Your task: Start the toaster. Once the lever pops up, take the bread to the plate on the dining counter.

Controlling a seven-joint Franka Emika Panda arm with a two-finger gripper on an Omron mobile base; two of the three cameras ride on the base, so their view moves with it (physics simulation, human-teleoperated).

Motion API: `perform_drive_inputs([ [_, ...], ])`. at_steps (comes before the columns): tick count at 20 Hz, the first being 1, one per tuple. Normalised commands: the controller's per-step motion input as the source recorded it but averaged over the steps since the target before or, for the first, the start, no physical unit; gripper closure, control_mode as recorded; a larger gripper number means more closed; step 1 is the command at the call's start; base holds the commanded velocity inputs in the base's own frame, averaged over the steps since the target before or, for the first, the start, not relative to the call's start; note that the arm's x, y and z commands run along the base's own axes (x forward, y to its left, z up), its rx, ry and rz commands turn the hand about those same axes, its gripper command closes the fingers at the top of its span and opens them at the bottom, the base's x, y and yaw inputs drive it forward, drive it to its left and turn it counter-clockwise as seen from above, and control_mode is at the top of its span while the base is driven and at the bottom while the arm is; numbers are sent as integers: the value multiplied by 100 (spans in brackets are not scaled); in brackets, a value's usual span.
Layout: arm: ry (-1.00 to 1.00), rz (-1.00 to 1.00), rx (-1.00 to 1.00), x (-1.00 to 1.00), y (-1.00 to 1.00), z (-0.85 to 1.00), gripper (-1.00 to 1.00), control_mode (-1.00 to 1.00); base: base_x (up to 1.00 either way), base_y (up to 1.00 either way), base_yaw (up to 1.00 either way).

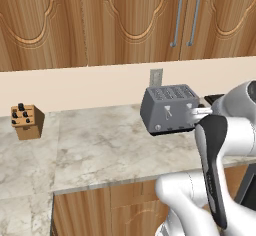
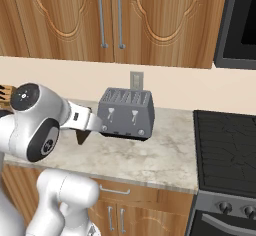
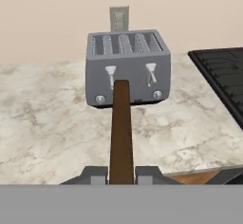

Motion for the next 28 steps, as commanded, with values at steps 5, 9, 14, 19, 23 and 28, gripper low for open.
perform_drive_inputs([
  [5,0,0,-1,-27,4,6,100,-100,0,0,0],
  [9,0,2,-2,-25,1,6,100,-100,0,0,0],
  [14,0,0,0,-20,6,15,100,-100,0,0,0],
  [19,0,0,0,-21,4,4,100,-100,0,0,0],
  [23,0,0,0,-8,0,0,100,100,-12,0,0],
  [28,0,0,0,0,0,0,100,100,-73,-12,9],
])
